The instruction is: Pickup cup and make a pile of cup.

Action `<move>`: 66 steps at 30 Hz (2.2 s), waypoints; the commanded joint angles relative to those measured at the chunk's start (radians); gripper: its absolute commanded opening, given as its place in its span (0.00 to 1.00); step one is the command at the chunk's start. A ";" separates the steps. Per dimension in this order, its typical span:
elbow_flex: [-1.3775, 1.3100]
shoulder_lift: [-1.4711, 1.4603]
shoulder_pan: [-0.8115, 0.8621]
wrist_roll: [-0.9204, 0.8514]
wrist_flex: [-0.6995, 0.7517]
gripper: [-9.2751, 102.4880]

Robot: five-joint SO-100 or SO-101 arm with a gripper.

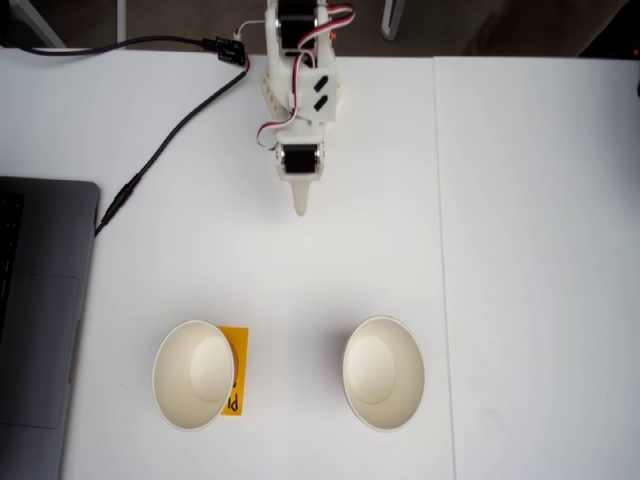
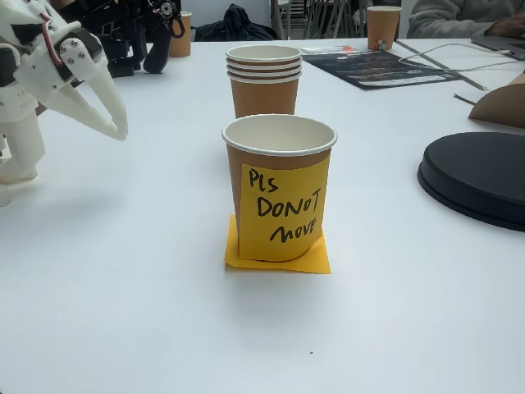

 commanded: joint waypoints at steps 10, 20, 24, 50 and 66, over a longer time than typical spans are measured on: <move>-0.011 0.000 -0.005 -0.006 -0.021 0.02; -0.011 0.000 -0.005 -0.006 -0.021 0.02; -0.011 0.000 -0.005 -0.006 -0.021 0.02; -0.135 -0.190 0.006 0.003 -0.044 0.02; -0.523 -0.634 0.006 0.005 -0.106 0.02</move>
